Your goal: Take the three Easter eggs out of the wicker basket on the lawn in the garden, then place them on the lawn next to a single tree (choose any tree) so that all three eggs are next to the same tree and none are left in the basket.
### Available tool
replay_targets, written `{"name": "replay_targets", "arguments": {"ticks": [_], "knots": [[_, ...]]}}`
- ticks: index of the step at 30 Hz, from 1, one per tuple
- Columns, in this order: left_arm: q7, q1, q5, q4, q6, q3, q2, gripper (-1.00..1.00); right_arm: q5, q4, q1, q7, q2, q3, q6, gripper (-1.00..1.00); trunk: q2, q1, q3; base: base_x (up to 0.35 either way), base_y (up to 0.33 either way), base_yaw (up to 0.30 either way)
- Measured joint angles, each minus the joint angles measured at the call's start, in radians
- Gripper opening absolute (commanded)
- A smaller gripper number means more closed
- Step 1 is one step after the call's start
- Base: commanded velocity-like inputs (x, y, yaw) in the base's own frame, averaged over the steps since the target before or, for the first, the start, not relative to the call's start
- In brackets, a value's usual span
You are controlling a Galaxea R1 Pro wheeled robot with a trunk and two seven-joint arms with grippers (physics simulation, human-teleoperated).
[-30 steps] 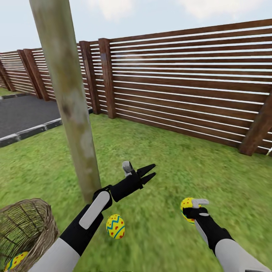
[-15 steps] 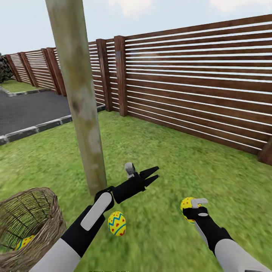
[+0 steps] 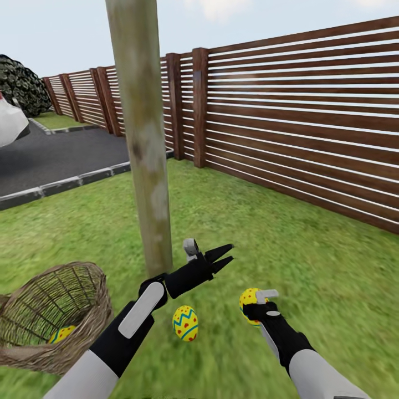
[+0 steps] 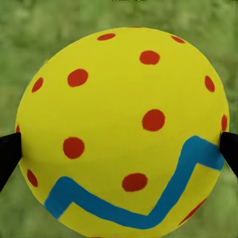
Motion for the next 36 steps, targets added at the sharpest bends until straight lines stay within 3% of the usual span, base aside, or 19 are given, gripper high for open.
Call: {"name": "replay_targets", "arguments": {"ticks": [14,15,17,19,36], "knots": [[0.0,0.0,0.0,0.0,0.0,0.0,0.0,1.0,0.0,0.0,0.0,0.0,0.0,0.0,0.0,-1.0,0.0,0.0,-0.014,0.0,-0.004,0.228],[0.0,0.0,0.0,0.0,0.0,0.0,0.0,1.0,-0.001,-0.001,-0.001,0.002,0.008,0.0,0.001,-1.0,0.0,0.0,-0.015,0.0,-0.145,0.223],[0.0,0.0,0.0,-0.001,0.0,-0.017,-0.008,1.0,0.0,0.018,-0.003,0.006,0.047,0.04,-0.008,-1.0,0.0,0.0,-0.017,0.0,-0.142,0.221],[0.0,0.0,0.0,-0.001,0.0,-0.022,-0.011,1.0,0.002,0.023,-0.003,0.007,0.058,0.051,-0.011,-1.0,0.0,0.0,-0.019,0.0,-0.049,0.182],[-0.002,0.0,0.0,0.0,0.0,-0.022,-0.012,1.0,0.003,0.021,-0.003,0.007,0.059,0.054,-0.012,-1.0,0.0,0.0,-0.034,0.031,-0.063,0.122]]}}
